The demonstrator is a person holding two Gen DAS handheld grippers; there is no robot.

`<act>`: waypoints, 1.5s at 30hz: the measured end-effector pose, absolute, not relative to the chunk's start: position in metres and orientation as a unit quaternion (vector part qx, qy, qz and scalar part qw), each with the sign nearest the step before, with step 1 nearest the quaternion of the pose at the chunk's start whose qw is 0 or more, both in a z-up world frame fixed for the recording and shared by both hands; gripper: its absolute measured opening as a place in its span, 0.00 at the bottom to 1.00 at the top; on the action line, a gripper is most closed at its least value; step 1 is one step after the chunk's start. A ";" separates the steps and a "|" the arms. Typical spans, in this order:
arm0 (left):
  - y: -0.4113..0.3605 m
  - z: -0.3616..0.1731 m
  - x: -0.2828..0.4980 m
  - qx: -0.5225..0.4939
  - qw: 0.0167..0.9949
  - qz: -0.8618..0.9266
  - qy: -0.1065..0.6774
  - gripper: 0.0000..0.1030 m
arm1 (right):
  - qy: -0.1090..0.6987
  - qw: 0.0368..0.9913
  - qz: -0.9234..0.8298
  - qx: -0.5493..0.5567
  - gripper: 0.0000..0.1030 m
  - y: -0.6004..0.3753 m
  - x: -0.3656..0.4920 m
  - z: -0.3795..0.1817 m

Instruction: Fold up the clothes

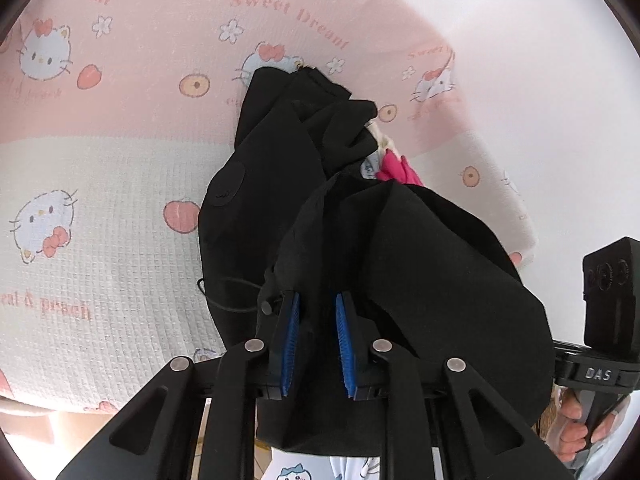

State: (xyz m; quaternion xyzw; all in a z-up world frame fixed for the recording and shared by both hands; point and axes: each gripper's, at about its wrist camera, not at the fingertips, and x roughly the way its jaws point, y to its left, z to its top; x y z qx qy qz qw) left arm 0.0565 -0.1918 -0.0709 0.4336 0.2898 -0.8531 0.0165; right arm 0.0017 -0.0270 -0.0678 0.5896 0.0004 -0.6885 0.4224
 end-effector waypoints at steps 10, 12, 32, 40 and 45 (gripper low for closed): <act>-0.184 -0.078 0.082 0.438 -0.001 -0.849 0.295 0.16 | -0.006 0.404 -0.699 0.590 0.15 0.009 0.034 -0.068; -0.188 -0.083 0.087 0.440 0.000 -0.844 0.305 0.16 | -0.010 0.397 -0.698 0.595 0.15 0.014 0.040 -0.073; -0.231 -0.119 0.067 0.444 0.020 -0.793 0.416 0.71 | -0.003 0.304 -0.809 0.503 0.69 0.026 0.047 -0.009; -0.220 -0.133 0.050 0.466 -0.003 -0.791 0.396 0.71 | 0.057 0.320 -0.777 0.539 0.73 -0.031 0.047 -0.033; -0.218 -0.139 0.031 0.478 -0.018 -0.793 0.377 0.71 | 0.057 0.310 -0.751 0.580 0.73 -0.060 0.029 -0.057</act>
